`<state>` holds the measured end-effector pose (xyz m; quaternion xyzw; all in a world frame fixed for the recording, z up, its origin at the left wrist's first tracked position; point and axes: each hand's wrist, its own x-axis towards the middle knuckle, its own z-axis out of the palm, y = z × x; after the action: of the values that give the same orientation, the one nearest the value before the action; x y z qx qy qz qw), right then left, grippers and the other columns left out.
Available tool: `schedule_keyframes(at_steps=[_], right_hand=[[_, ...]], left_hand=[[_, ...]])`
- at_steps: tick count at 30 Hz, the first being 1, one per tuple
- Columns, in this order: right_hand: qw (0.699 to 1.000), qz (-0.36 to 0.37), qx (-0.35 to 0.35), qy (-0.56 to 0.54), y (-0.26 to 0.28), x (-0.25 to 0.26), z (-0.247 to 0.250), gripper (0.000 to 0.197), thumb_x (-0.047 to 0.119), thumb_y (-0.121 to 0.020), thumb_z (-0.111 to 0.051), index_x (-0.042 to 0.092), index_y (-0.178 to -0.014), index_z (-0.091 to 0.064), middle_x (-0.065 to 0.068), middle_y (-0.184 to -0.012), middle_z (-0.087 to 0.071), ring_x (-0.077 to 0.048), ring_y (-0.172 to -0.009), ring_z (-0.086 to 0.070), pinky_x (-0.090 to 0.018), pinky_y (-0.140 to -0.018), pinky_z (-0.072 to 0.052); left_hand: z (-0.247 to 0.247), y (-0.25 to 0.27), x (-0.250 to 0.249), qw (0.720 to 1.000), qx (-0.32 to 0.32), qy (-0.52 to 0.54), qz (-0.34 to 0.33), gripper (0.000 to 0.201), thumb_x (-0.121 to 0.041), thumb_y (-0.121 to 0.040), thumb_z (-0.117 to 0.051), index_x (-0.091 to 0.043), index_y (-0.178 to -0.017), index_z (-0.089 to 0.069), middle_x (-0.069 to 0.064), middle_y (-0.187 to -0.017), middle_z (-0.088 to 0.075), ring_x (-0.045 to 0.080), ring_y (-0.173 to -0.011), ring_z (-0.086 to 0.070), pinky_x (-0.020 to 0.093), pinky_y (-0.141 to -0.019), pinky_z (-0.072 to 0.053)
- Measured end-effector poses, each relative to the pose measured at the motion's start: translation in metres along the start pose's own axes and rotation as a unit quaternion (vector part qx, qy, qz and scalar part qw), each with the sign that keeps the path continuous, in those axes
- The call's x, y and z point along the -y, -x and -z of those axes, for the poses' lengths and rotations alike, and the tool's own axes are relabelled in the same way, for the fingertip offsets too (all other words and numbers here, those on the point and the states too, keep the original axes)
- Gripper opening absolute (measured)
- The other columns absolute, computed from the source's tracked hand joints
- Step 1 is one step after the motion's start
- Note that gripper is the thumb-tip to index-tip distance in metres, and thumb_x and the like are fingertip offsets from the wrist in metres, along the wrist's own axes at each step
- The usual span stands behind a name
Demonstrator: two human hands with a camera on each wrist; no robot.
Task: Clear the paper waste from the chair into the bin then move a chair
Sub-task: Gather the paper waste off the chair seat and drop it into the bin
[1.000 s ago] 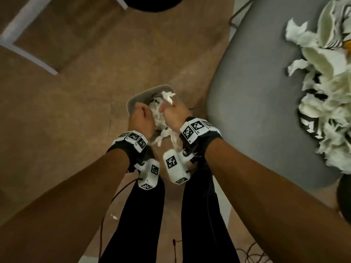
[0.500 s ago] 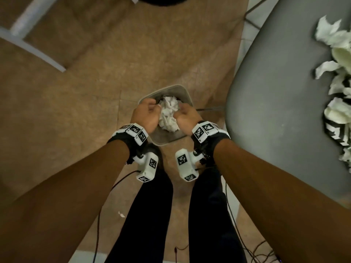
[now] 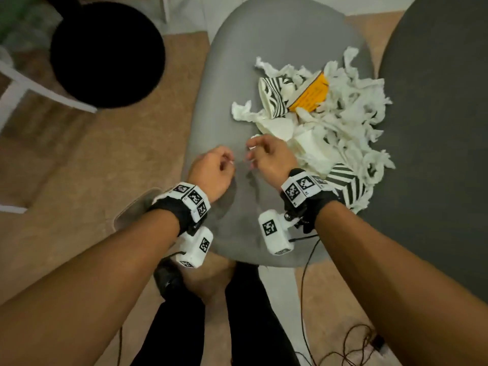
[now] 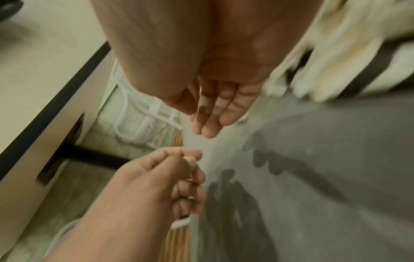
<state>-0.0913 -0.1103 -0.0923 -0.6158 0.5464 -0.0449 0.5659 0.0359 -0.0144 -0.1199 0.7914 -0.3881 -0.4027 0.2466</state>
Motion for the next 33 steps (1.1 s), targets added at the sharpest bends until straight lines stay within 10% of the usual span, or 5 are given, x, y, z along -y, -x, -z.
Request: schedule_keyframes(at_steps=[3,6,12,28,33], right_hand=[[0.998,0.000,-0.062,0.024,-0.006,-0.019,0.068,0.023,0.015,-0.090,-0.043,0.023,-0.096,-0.063,0.004,-0.076,-0.070,-0.020,-0.066,-0.065,-0.034,-0.067,-0.053],[0.995,0.000,-0.084,0.061,-0.014,-0.034,0.114,0.024,0.013,-0.093,-0.043,0.020,-0.102,-0.065,0.002,-0.080,-0.071,-0.016,-0.063,-0.064,-0.032,-0.066,-0.054],[0.974,0.006,-0.149,0.173,-0.032,-0.046,0.154,0.021,0.023,-0.093,-0.048,0.020,-0.108,-0.062,-0.002,-0.082,-0.066,-0.021,-0.075,-0.060,-0.032,-0.071,-0.050],[0.885,-0.043,-0.003,0.464,-0.104,-0.028,0.144,0.037,0.039,-0.088,-0.069,0.036,-0.124,-0.066,-0.011,-0.133,-0.056,-0.037,-0.120,-0.058,-0.045,-0.106,-0.047],[0.883,0.024,-0.100,0.457,-0.091,-0.026,0.138,0.026,0.035,-0.092,-0.066,0.038,-0.117,-0.069,-0.009,-0.124,-0.055,-0.035,-0.118,-0.056,-0.049,-0.105,-0.038]], left_hand=[[-0.051,-0.005,-0.043,0.987,0.072,-0.095,-0.103,0.027,-0.021,-0.086,-0.057,-0.019,-0.113,-0.058,0.003,-0.104,-0.059,0.024,-0.092,-0.058,0.040,-0.085,-0.051],[-0.079,-0.013,-0.075,0.965,-0.070,-0.178,-0.180,0.045,-0.010,-0.079,-0.059,-0.011,-0.123,-0.052,0.011,-0.109,-0.048,0.029,-0.098,-0.050,0.042,-0.084,-0.048],[-0.071,-0.057,-0.084,0.934,-0.081,-0.321,-0.136,0.057,-0.016,-0.078,-0.067,-0.029,-0.132,-0.053,0.008,-0.126,-0.045,0.031,-0.113,-0.045,0.043,-0.092,-0.037],[-0.034,-0.031,-0.039,0.983,-0.083,-0.069,-0.147,0.029,-0.027,-0.097,-0.057,-0.018,-0.124,-0.062,0.000,-0.117,-0.051,0.015,-0.096,-0.055,0.026,-0.085,-0.046],[-0.030,-0.017,-0.033,0.986,-0.087,-0.052,-0.135,0.028,-0.029,-0.096,-0.058,-0.022,-0.124,-0.062,-0.006,-0.113,-0.049,0.010,-0.092,-0.053,0.022,-0.081,-0.043]])
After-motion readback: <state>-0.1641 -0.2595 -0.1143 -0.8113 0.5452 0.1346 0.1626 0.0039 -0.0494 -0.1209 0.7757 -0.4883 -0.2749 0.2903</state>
